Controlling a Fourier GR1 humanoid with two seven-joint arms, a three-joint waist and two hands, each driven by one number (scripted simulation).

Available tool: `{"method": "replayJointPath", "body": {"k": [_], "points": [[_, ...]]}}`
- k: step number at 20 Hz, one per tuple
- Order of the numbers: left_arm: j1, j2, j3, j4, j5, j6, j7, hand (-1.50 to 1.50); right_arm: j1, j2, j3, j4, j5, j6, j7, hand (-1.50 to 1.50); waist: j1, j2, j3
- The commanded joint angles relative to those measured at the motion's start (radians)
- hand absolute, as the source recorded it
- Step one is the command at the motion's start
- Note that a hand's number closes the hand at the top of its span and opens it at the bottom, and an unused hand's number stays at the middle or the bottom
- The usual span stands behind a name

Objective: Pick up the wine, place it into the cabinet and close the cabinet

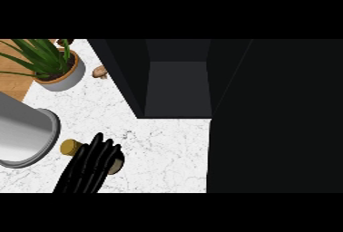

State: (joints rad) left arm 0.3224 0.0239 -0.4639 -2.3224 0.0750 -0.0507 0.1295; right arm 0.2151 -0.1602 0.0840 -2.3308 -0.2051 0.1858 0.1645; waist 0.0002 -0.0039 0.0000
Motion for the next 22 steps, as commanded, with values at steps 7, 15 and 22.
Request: {"method": "replayJointPath", "body": {"k": [7,15,22], "points": [[0.032,-0.022,-0.276,-0.176,-0.195,0.168,0.157,-1.50,-0.026,-0.001,0.024,-0.180,-0.028,-0.040,0.219,-1.50,0.001,0.000,0.000],[0.019,-0.008,-0.281,-0.262,-0.221,0.245,0.243,-1.50,-0.097,-0.001,0.004,-0.206,-0.047,-0.056,0.288,-1.50,0.001,0.000,0.000],[-0.008,0.067,-0.094,-0.321,-0.110,0.225,0.281,-1.50,-0.149,0.021,0.036,-0.170,0.012,-0.111,0.316,-1.50,-0.001,0.002,-0.001]]}}
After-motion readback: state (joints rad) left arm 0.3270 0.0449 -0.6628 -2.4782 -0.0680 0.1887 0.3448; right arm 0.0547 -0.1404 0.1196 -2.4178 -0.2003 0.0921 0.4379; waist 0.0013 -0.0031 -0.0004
